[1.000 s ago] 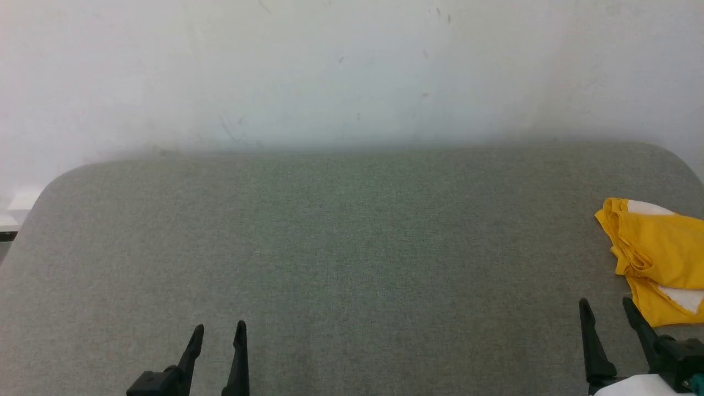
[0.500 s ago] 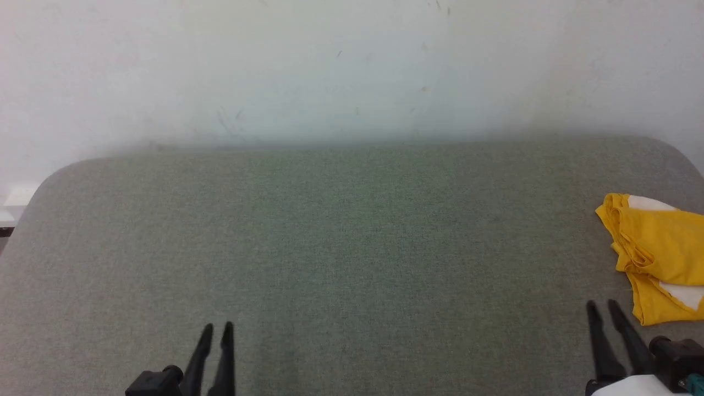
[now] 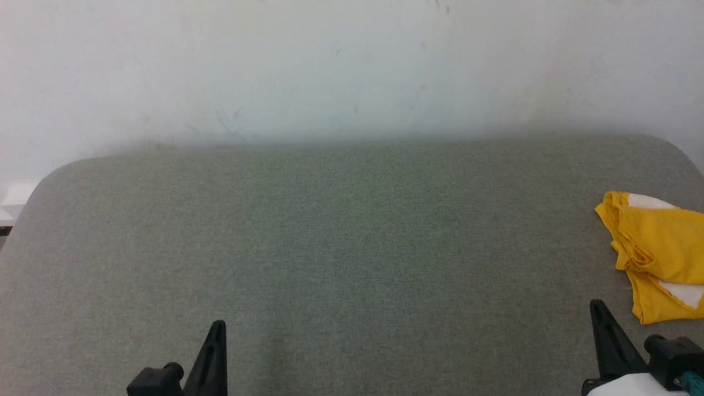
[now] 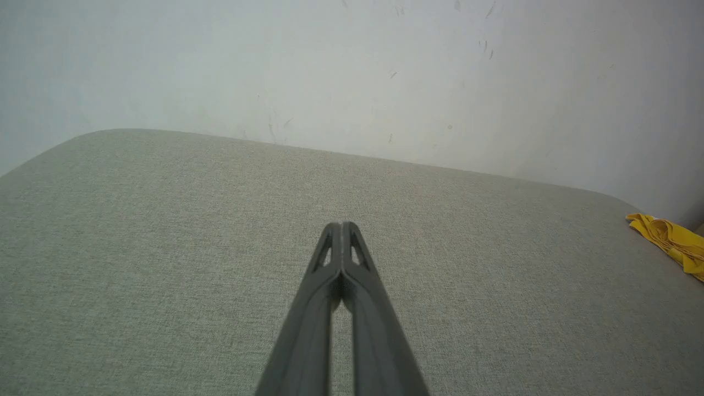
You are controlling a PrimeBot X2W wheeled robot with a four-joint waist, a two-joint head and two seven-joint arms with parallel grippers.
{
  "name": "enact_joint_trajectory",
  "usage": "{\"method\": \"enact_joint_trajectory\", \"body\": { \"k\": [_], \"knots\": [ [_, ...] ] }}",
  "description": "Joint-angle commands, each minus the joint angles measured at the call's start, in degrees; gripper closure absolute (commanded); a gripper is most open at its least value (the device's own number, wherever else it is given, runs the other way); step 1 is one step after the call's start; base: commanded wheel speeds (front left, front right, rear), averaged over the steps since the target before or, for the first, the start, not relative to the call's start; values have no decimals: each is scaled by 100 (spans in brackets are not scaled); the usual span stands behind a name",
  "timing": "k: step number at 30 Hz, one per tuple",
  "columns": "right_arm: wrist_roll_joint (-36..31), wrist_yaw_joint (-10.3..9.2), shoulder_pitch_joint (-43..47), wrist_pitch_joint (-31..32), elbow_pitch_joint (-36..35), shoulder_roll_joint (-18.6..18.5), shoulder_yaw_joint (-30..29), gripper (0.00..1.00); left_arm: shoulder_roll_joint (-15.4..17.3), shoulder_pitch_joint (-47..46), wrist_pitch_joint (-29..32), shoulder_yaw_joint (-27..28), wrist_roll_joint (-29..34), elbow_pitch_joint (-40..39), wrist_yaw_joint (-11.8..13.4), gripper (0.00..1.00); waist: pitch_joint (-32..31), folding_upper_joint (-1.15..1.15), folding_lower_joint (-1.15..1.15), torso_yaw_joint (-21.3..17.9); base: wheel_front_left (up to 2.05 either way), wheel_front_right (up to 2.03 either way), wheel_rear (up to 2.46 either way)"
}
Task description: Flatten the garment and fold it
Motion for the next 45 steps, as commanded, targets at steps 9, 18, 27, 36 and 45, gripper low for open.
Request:
{"method": "enact_joint_trajectory", "body": {
  "k": [9,18,27,36,45],
  "knots": [
    [-56,-2,-159,72,-31,5,70,100,-117,-153,121,155,254,-12,-121,100,22,0,-1,-11,0,0,0],
    [-86,-3,-237,131,-46,7,125,100,-207,-228,226,273,446,-19,-202,100,44,0,-1,-22,0,0,0],
    [-116,-4,-314,189,-61,9,180,100,-296,-304,332,390,638,-25,-282,100,66,0,-1,-34,0,0,0],
    [-146,-4,-392,248,-76,11,236,100,-386,-379,437,507,830,-31,-362,100,87,0,-1,-45,0,0,0],
    [-176,-5,-469,306,-91,13,291,100,-476,-454,542,625,1022,-37,-442,100,109,0,-1,-56,0,0,0]
  ]
}}
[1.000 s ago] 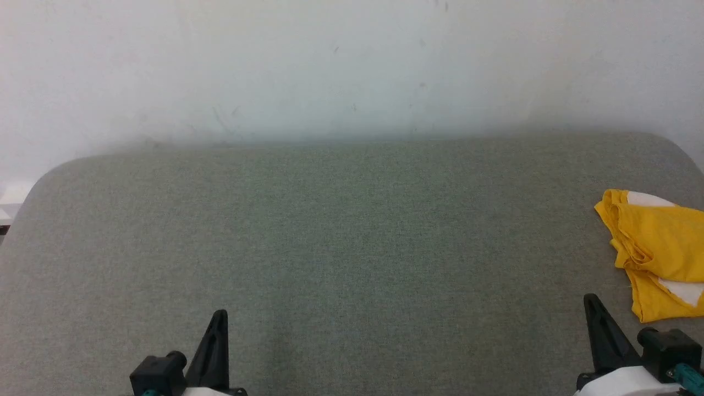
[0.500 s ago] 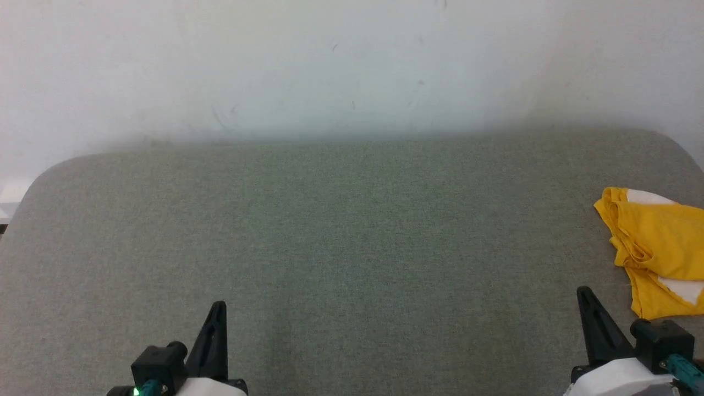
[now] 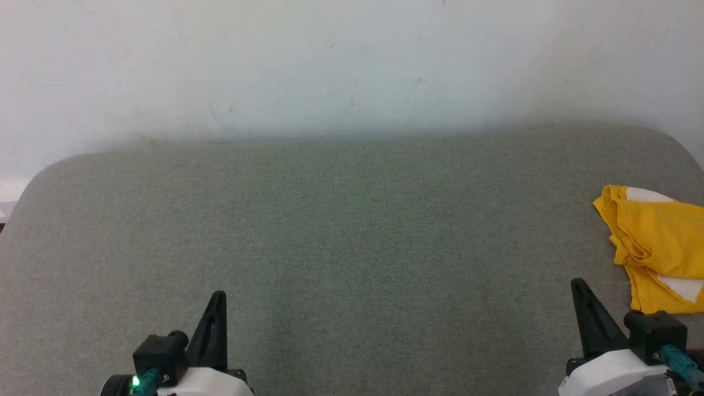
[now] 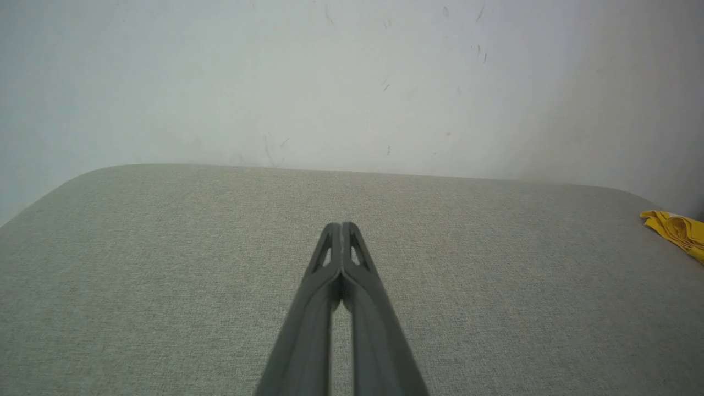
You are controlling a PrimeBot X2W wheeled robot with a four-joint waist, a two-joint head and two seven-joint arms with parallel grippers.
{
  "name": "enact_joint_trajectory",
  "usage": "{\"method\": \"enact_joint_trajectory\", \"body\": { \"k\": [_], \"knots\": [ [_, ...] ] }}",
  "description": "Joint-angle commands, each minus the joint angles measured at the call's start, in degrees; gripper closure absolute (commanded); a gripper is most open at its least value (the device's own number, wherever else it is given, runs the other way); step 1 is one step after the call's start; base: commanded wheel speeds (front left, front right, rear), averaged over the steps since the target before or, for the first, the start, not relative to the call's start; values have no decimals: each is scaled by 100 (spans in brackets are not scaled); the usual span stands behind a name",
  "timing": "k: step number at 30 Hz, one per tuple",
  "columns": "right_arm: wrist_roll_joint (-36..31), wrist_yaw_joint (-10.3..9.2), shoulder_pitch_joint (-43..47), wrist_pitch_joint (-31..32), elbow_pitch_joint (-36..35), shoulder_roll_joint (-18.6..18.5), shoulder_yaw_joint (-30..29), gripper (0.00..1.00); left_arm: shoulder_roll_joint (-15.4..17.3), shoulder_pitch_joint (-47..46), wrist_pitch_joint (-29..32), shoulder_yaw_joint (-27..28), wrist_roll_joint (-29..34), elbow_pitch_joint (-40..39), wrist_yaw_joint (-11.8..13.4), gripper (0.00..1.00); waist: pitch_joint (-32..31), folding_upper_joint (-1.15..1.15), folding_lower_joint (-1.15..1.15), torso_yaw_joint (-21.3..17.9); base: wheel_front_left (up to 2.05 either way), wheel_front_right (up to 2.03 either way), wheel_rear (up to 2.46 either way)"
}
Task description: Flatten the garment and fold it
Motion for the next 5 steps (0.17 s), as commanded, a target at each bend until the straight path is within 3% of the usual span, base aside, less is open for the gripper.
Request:
{"method": "enact_joint_trajectory", "body": {
  "k": [1,5],
  "knots": [
    [-44,-5,-115,16,-28,12,35,100,-56,-94,49,52,126,-18,-47,100,4,0,0,-2,0,0,0],
    [-57,-6,-149,42,-34,13,60,100,-95,-128,95,104,211,-21,-82,100,14,0,0,-7,0,0,0]
  ]
}}
